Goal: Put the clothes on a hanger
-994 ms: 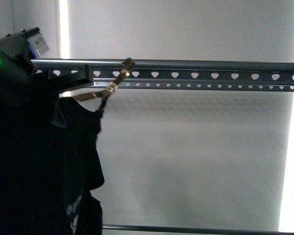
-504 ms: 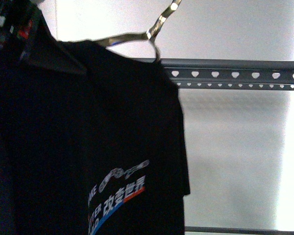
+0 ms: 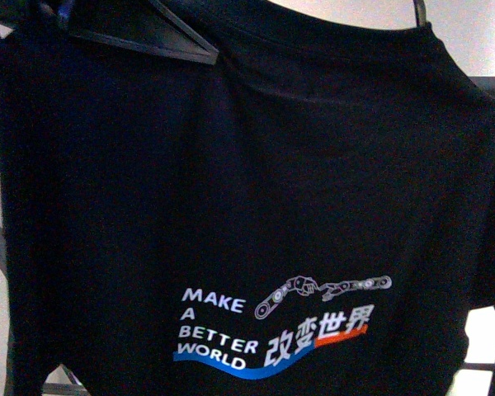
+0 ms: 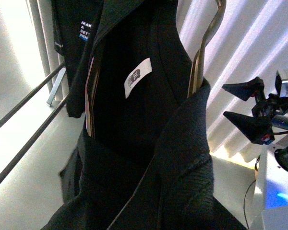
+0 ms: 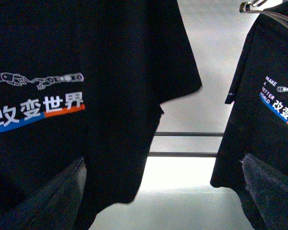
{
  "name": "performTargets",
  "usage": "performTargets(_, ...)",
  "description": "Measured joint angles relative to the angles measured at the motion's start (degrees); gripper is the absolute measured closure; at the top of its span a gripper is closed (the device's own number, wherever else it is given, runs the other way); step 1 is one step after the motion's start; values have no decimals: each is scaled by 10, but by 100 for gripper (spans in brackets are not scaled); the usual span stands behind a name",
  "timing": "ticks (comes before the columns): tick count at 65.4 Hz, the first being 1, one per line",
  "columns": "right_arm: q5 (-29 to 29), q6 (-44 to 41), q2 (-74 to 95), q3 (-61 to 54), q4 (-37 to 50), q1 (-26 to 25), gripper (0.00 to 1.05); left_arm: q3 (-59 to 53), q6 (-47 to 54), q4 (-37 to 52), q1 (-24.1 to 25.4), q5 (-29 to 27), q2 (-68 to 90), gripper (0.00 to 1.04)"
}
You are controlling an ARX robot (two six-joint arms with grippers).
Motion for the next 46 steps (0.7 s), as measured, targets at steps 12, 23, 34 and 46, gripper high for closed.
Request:
performTargets(12,0,0,0,0,0,0,7,4,11,31,-33,-31,30,98)
performTargets(23,0,0,0,0,0,0,7,-36,-28,139,-54,-52,30,98)
performTargets(34,0,0,0,0,0,0,7,-39,-41,143,-56,-51,30,98)
performTargets(46,-19,3,4,0,3,-5,7,-39,-43,143,-56,-52,30,98)
